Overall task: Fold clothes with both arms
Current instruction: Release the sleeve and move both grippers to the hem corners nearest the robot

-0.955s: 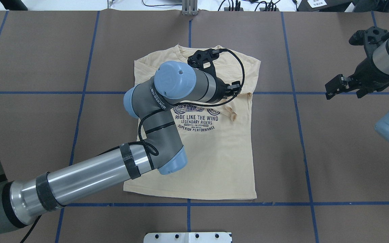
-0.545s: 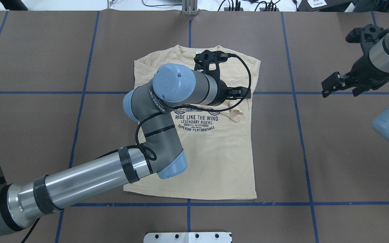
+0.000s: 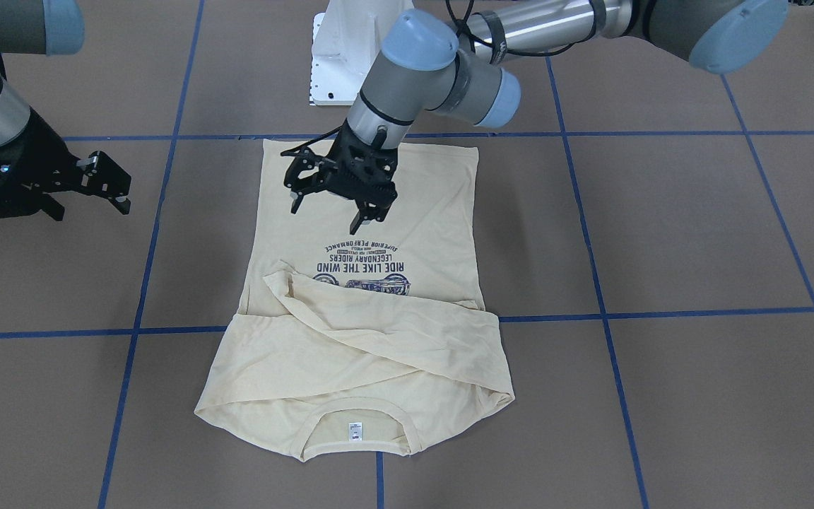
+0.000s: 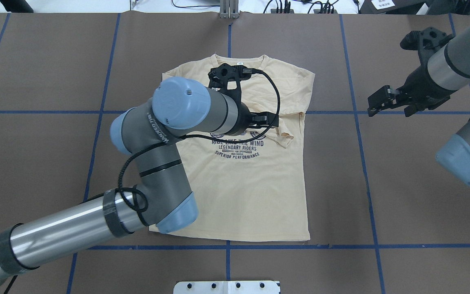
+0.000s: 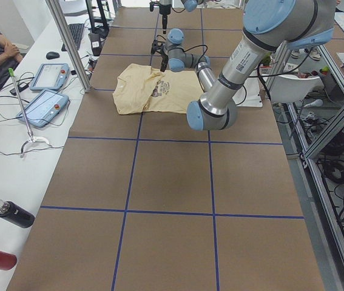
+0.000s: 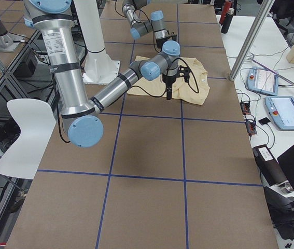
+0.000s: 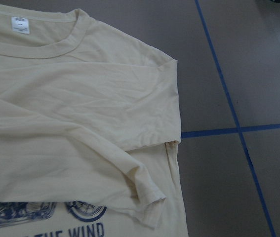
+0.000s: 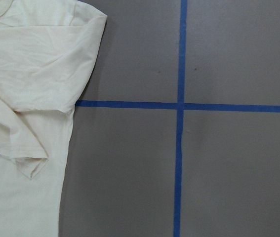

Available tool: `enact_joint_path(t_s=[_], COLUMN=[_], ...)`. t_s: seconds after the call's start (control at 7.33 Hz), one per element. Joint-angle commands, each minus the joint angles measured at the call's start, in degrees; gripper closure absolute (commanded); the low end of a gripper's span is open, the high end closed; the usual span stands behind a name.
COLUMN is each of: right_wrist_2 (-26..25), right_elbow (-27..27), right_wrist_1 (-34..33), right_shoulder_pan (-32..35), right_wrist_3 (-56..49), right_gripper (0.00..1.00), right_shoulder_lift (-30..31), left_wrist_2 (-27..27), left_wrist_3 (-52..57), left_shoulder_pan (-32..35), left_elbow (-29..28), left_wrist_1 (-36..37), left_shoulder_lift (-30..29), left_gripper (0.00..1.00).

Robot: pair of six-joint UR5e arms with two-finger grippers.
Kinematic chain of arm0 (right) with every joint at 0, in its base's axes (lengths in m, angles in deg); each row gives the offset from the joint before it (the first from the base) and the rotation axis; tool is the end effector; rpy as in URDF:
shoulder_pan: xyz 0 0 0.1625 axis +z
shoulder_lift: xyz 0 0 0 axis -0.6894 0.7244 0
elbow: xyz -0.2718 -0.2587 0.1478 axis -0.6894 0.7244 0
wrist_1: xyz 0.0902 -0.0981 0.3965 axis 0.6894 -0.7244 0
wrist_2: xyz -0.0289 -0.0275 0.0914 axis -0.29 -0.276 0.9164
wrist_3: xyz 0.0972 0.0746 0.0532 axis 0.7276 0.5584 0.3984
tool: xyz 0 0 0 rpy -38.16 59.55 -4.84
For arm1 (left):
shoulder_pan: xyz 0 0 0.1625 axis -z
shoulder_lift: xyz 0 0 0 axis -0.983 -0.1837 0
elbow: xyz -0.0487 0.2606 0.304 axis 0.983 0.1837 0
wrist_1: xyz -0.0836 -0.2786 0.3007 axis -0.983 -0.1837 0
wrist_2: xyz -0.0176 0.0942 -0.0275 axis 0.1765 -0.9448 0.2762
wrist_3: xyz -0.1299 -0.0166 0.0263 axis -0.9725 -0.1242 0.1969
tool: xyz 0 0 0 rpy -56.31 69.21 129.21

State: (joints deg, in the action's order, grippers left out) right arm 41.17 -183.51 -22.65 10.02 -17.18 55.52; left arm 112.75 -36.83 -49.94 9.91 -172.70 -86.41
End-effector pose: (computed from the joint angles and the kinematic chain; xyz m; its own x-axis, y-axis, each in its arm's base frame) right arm -0.2802 -0.4736 0.3315 0.6344 -0.0123 0.7729 -0.0431 0.9978 0.0513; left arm 0.5665 -0.4443 0.0991 0.3479 0.1758 -0.9209 0.2229 0.9386 0.2634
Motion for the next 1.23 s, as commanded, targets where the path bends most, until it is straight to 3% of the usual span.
enact_joint_path(t_s=[0.0,0.14,0.41,0.55,1.09], right_wrist_2=[-6.81,-10.43,-23.59,-23.99,-23.38], right_elbow=[-2.85,-3.04,-2.87,-2.6,2.14], right_wrist_1=[7.19,7.38,11.06,11.07,10.9], right_shoulder_pan=[-10.39,-15.67,-30.6,-32.84,-36.73], right_wrist_3=[13.07,16.25,26.71,27.96,27.97], right_gripper=[0.0,0.0,0.0,0.0,0.04], right_shoulder_lift=[2.07,2.08,2.07,2.08,1.2], left_wrist_2=[-0.03,-0.03,-0.12,-0.12,-0.21], left_wrist_3=[0.5,1.28,6.19,6.38,6.21], left_shoulder_pan=[0.92,1.54,2.76,2.77,2.77], left_elbow=[12.42,15.16,23.48,26.23,27.66], left_wrist_1=[9.34,10.41,16.45,20.32,20.97], left_shoulder_lift=[7.75,10.83,15.77,16.13,15.79], left_gripper=[0.0,0.0,0.0,0.0,0.0])
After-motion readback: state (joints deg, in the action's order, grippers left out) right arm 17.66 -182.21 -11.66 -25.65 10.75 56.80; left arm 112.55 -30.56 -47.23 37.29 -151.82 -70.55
